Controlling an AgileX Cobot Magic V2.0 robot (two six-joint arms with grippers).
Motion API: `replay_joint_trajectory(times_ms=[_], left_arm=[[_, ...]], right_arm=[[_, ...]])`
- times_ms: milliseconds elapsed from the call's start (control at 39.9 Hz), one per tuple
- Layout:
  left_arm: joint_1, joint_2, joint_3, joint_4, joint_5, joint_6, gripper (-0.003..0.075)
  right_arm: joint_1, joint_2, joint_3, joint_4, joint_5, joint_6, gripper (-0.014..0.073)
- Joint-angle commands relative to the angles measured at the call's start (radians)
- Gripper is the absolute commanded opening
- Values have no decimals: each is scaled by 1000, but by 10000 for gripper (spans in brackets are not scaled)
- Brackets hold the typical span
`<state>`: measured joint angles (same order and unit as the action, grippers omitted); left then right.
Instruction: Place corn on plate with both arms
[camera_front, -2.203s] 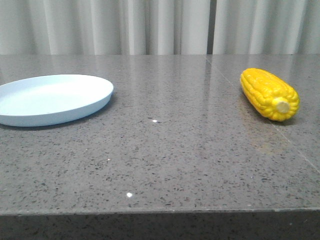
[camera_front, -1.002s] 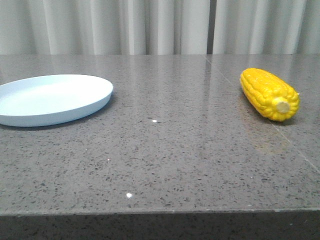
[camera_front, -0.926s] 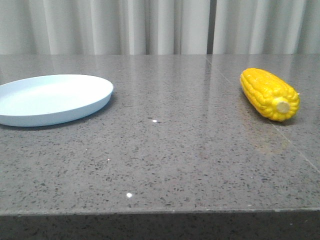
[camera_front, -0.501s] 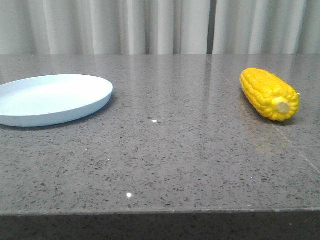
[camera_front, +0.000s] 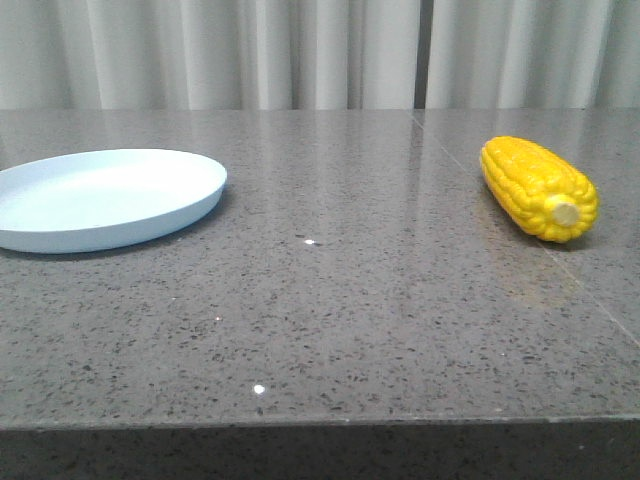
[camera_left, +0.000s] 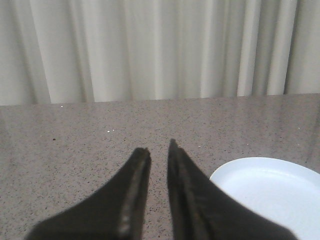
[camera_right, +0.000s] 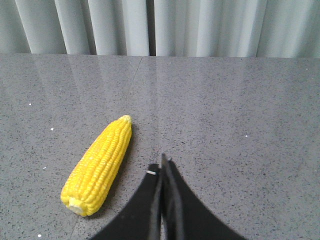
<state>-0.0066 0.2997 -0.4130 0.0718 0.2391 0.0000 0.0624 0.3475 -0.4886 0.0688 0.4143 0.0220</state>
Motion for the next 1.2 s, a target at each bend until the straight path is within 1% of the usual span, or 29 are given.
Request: replay_joint_trajectory(times_ms=[0, 25, 75, 125, 175, 250, 275, 601, 701, 826, 951, 1027, 1177], left_arm=[[-1, 15, -39, 1, -79, 0, 435], [-1, 15, -39, 1, -79, 0, 507], [-1, 15, -39, 1, -79, 0, 608], [-1, 15, -39, 1, -79, 0, 672], [-1, 15, -39, 1, -80, 0, 701], [-1, 15, -39, 1, -89, 0, 688], [-1, 15, -39, 1, -90, 0, 685], [-1, 15, -39, -1, -92, 0, 615], [-1, 15, -39, -44, -97, 0, 597], [-20, 59, -67, -72, -98, 0, 597], [-83, 187, -169, -72, -2, 0, 597], [-145, 292, -250, -72, 74, 0, 597], [-269, 475, -379, -64, 176, 0, 597]], right_arm=[[-3, 14, -38, 4, -72, -7, 167], [-3, 14, -38, 4, -72, -7, 213], [-3, 14, -38, 4, -72, -7, 336], [-3, 14, -38, 4, -74, -7, 433], [-3, 14, -38, 4, -74, -7, 524], [-3, 14, -38, 4, -74, -7, 600], [-3, 14, -38, 4, -73, -7, 609], [-3, 14, -38, 4, -73, -7, 601], [-3, 14, -38, 4, -73, -7, 601], [-3, 14, -38, 4, -73, -7, 601], [-3, 14, -38, 4, -73, -7, 601], [-3, 14, -38, 4, -73, -7, 601], [-3, 14, -38, 4, -73, -7, 601]])
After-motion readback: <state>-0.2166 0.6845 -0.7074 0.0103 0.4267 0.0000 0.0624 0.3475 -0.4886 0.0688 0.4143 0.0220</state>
